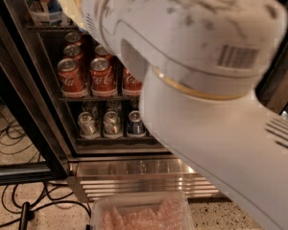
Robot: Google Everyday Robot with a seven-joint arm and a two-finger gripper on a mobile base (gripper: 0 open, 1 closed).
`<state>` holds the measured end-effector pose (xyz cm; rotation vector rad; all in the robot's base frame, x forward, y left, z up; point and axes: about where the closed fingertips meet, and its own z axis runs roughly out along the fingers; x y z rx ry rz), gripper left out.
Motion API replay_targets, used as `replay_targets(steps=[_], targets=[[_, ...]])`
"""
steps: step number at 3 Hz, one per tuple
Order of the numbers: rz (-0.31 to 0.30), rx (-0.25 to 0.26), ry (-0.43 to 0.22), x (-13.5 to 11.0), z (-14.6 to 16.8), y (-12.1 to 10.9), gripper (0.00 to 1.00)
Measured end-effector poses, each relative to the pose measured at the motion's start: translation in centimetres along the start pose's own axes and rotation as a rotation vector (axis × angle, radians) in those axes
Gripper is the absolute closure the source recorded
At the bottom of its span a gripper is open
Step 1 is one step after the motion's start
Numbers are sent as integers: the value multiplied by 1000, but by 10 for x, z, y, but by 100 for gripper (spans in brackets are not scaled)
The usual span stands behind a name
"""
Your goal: Pick redbull can from top shelf of fridge
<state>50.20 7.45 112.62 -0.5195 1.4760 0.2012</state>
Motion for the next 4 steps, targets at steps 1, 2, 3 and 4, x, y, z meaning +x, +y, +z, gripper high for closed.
replay_targets(steps=[1, 2, 3, 4], targets=[[-35, 23, 22, 11, -33, -21, 100], [-68, 22, 7, -2, -35, -14, 100], [-50, 25, 33, 14, -38, -15, 100], [67, 12, 105, 65, -53, -16, 100]])
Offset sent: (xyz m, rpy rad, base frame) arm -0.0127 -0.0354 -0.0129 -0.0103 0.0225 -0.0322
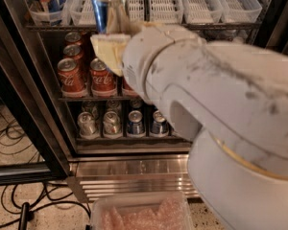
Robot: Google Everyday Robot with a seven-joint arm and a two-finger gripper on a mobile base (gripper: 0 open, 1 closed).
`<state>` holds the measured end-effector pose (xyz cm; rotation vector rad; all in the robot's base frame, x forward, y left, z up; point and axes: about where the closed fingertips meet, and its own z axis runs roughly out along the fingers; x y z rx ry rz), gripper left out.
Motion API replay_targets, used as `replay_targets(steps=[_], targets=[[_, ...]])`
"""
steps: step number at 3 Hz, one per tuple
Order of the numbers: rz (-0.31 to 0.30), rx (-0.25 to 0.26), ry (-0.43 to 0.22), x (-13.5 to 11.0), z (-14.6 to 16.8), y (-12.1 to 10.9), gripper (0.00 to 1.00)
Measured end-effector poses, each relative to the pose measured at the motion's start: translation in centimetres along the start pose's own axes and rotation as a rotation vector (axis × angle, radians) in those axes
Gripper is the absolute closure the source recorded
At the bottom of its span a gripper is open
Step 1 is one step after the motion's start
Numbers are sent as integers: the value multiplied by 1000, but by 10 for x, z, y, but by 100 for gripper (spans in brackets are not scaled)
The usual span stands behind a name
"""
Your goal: Pick redbull can from top shelf of fridge
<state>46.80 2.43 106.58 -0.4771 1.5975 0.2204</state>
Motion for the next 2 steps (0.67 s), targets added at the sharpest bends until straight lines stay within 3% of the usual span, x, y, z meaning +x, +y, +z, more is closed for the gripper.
replay_targets(steps=[1, 2], targets=[[125, -82, 92, 73, -12, 8, 100], [99, -103, 102, 82, -16, 14, 100]])
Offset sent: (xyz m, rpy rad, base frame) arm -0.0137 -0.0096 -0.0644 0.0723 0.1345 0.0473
